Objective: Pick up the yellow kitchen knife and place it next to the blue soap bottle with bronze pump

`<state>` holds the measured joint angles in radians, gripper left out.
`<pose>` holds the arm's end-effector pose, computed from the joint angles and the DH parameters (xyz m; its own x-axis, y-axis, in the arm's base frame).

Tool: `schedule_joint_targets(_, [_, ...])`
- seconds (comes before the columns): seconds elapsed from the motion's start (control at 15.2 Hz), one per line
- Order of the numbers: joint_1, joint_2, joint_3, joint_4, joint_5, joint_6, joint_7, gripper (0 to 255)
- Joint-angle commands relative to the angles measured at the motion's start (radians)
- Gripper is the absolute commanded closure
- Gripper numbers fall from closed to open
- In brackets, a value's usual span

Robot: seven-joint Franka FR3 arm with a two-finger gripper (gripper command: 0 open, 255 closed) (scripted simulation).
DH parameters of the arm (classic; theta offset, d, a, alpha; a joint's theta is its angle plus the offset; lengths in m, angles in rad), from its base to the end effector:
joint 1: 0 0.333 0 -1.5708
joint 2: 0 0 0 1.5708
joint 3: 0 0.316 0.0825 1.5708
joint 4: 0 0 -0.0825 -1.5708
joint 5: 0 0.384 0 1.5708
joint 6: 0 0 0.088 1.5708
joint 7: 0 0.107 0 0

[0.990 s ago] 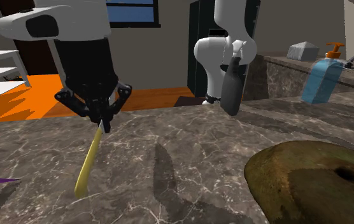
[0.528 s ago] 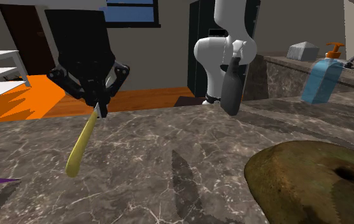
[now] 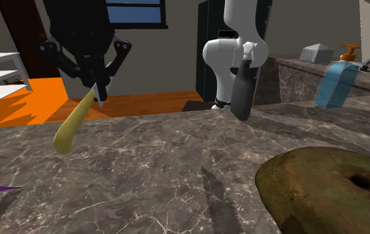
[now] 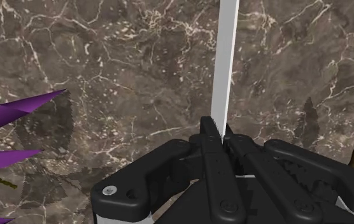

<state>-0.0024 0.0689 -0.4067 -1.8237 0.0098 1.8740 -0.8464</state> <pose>0.5340 -0.2254 0.4939 0.9067 0.4213 -0.0220 0.4214 -0.9069 0.0022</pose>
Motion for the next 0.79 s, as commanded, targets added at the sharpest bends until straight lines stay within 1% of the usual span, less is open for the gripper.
schedule_joint_targets(0.0, [0.001,-0.003,0.000,0.022,-0.001,-0.025,0.002,255])
schedule_joint_targets(0.73, [-0.001,-0.004,-0.001,0.169,-0.002,-0.173,0.000,255])
